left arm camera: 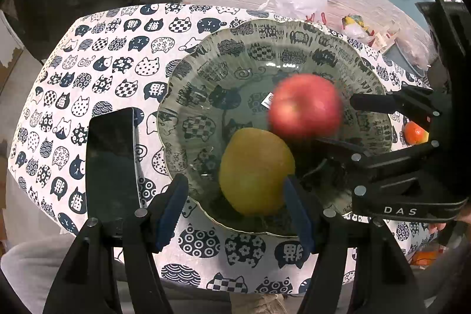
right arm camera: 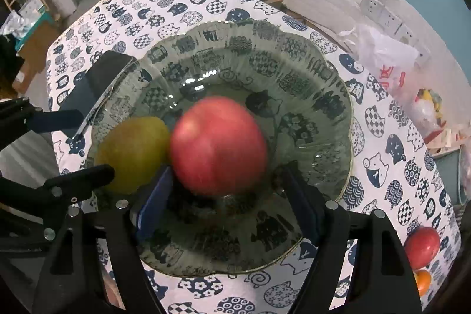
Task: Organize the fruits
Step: 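Lower the red apple into the glass bowl beside the pear and open right tool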
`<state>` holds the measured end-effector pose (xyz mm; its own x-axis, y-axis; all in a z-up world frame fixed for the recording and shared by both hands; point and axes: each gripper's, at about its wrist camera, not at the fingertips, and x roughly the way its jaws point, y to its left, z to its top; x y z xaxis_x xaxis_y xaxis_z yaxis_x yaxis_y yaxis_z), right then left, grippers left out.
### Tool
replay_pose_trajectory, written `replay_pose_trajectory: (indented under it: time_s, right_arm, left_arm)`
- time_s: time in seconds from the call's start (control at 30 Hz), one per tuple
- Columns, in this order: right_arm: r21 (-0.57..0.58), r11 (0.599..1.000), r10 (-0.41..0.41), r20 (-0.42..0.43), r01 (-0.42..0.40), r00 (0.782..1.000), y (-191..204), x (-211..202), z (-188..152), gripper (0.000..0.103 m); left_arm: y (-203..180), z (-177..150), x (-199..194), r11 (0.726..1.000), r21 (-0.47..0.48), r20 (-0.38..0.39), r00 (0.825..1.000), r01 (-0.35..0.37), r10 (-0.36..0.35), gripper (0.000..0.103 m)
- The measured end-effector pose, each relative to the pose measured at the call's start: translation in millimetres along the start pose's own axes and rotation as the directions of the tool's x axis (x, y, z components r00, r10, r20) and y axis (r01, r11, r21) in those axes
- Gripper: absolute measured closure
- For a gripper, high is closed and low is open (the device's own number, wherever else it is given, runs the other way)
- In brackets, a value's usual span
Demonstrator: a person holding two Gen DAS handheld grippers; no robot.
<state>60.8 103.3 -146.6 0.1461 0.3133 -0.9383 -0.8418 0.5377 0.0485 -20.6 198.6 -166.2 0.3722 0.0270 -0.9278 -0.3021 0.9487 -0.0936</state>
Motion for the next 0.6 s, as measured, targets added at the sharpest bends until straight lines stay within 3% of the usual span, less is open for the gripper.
replay_pose_trajectory:
  time_s: [0.6]
  right_arm:
    - [0.004, 1.0, -0.001, 0.057, 0.0, 0.998, 1, -16, -1, 0.026]
  left_arm:
    - [-5, 3, -4, 1.0, 0.0, 0.021, 1.0, -0.002, 0.002, 0.032]
